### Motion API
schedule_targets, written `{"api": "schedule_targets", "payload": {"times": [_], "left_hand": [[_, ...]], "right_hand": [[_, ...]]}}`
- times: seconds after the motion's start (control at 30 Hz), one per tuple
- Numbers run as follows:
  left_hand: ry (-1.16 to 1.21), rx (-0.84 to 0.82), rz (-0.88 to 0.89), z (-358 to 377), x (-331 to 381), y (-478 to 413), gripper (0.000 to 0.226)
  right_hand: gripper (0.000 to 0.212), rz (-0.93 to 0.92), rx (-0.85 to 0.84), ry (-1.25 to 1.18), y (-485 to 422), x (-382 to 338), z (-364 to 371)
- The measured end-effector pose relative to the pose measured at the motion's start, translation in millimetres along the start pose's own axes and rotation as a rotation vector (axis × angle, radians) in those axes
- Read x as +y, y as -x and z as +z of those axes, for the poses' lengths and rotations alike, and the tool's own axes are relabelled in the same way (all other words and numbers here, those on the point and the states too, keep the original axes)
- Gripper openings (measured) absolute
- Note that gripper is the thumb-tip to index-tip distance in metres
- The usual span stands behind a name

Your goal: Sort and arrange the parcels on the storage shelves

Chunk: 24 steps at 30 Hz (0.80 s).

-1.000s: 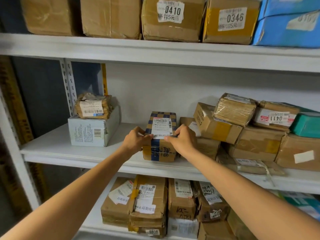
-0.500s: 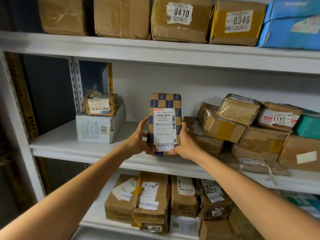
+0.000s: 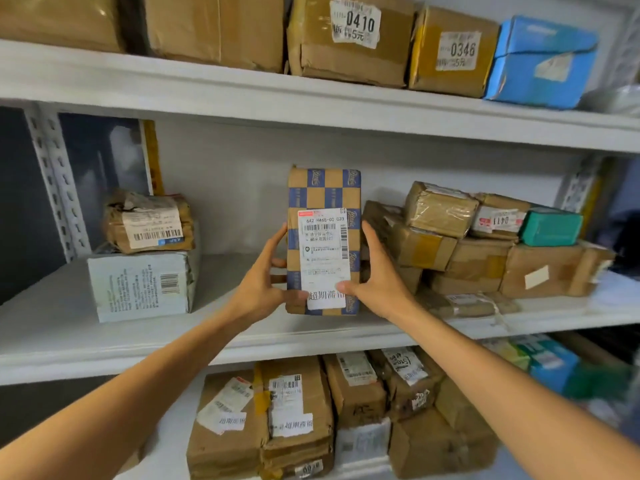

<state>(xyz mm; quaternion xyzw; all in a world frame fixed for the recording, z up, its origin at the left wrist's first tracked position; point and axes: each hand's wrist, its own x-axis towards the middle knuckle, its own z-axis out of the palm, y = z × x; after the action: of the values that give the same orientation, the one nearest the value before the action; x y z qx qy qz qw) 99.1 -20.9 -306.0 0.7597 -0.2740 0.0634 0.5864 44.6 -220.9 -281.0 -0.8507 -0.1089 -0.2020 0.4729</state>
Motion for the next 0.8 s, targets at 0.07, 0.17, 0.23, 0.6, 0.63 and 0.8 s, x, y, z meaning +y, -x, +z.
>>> {"api": "schedule_targets", "payload": {"times": [0.07, 0.17, 0.23, 0.6, 0.63, 0.8], "left_hand": [[0.013, -0.012, 0.032, 7, 2, -5, 0.102], [0.0, -0.008, 0.092, 15, 4, -9, 0.098], [-0.019, -0.014, 0.114, 19, 5, -8, 0.095], [0.036, -0.103, 0.189, 76, 26, -1, 0.101], [0.06, -0.135, 0.196, 90, 31, -3, 0.101], [0.17, -0.322, 0.241, 184, 52, -13, 0.106]], "right_hand": [[0.109, 0.008, 0.023, 0.03, 6, 2, -7], [0.114, 0.04, 0.067, 0.048, 16, 8, -16], [0.115, 0.025, 0.076, 0.043, 20, 10, -20], [0.116, 0.067, 0.21, 0.053, 55, 23, -73], [0.116, 0.084, 0.228, 0.063, 63, 25, -87], [0.11, 0.168, 0.371, 0.209, 122, 34, -163]]}}
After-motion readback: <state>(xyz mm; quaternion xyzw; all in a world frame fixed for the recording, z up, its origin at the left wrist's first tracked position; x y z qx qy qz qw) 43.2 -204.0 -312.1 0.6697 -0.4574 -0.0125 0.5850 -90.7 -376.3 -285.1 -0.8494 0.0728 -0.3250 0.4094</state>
